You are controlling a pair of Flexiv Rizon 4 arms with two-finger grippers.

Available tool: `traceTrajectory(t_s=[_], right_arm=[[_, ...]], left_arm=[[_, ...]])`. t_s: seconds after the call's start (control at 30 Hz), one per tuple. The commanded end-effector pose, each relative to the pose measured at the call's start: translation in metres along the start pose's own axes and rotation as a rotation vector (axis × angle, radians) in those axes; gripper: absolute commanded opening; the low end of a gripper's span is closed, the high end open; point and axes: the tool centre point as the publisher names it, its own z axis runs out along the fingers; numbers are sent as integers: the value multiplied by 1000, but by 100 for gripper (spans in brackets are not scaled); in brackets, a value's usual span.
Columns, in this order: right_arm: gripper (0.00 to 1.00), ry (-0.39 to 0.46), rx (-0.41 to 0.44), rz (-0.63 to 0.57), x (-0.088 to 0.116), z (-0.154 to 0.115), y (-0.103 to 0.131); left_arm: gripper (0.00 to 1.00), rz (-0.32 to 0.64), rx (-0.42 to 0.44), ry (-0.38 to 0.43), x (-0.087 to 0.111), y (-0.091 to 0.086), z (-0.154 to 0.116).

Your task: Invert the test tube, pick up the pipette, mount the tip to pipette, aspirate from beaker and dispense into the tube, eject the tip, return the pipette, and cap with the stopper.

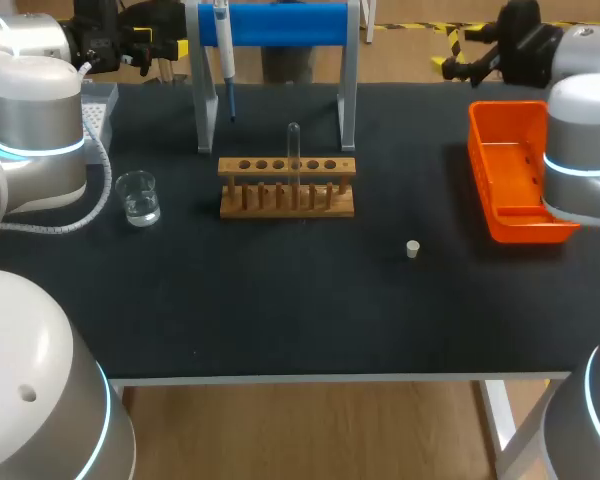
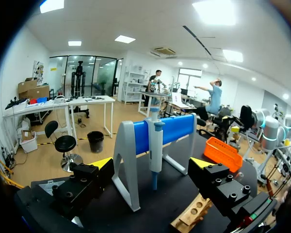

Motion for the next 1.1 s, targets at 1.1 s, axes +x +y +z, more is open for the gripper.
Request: traceTrajectory(t_s=[1.1], right_arm=[[100, 178, -79, -93, 186, -77, -75]], left_arm=[[100, 0, 5, -2, 0, 1, 1]])
